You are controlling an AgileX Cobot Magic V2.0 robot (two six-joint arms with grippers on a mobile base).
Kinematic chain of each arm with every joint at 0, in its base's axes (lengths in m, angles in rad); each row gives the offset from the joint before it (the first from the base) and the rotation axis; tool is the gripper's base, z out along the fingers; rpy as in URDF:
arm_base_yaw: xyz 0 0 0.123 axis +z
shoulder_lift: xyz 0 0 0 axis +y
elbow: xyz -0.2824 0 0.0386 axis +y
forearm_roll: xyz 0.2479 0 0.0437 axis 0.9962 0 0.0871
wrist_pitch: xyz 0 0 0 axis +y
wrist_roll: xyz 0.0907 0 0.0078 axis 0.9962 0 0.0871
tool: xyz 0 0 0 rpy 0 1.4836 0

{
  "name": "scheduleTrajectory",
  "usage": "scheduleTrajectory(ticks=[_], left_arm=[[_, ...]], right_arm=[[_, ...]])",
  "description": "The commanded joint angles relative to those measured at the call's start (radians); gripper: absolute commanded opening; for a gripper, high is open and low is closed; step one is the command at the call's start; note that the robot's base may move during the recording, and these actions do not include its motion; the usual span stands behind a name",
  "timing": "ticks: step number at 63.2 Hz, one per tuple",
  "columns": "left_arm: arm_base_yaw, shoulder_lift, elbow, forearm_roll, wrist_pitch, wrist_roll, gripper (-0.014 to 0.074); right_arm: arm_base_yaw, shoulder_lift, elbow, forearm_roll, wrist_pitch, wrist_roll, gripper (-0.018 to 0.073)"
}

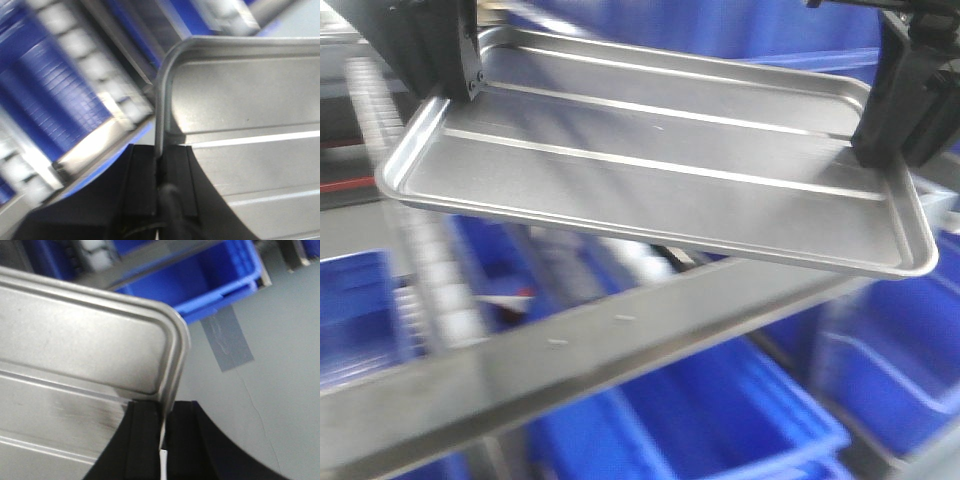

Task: Grab silver tray and stack on right shelf
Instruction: 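Hold the silver tray level with both grippers while the base drives to another shelf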

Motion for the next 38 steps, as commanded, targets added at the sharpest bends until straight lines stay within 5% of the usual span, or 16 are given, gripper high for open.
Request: scheduleTrajectory(ticks=[1,38], left_arm=[[-0.005,-0.034,-0.035,0.054,-0.003,-0.005,-0.0093],[-0.005,-0.034,-0.035,0.054,-0.003,-0.005,-0.0093]], right_arm=[[-0.002,-0.027,-0.03,-0.038,-0.002,-0.029,0.0057],[-0.002,-0.027,-0.03,-0.038,-0.002,-0.029,0.0057]])
